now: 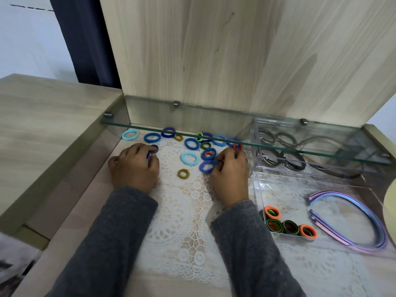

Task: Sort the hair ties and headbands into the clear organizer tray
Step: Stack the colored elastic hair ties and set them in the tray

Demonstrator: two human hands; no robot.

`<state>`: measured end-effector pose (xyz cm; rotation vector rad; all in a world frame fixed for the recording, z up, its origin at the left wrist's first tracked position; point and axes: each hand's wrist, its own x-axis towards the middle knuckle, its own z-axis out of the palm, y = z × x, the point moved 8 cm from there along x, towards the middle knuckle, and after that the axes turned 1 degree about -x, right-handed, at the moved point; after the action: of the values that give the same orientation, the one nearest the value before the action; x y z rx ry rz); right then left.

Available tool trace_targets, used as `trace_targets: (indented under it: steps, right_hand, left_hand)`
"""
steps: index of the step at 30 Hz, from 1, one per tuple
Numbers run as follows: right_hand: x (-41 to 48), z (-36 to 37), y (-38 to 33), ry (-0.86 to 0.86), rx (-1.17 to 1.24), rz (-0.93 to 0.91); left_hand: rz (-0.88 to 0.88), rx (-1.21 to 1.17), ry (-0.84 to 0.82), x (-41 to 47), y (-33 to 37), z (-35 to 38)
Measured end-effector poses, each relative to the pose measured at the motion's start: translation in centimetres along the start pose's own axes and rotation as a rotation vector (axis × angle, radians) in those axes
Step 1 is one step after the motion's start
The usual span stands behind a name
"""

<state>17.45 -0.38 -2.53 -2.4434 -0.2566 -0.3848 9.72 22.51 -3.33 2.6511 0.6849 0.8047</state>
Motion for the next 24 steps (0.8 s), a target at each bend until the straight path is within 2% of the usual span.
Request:
trace_targets:
  steps: [13, 18, 24]
  right_hand:
    - [0.0, -1.3, -0.8, 0.173, 0.157, -0.107]
    - [0.0, -1.3, -1.0, 0.178, 0.247, -0.153]
    - [-0.5, -1.0, -0.8, 0.143, 0.238, -0.156]
  left_hand:
    - [0.065, 0.001, 0.052, -0.3, 0.8, -0.7]
    - [0.118, -0.051, 0.072, -0.7, 1.4, -1.1]
    - [0.305, -0.243, 0.015, -2.1, 3.9, -1.6]
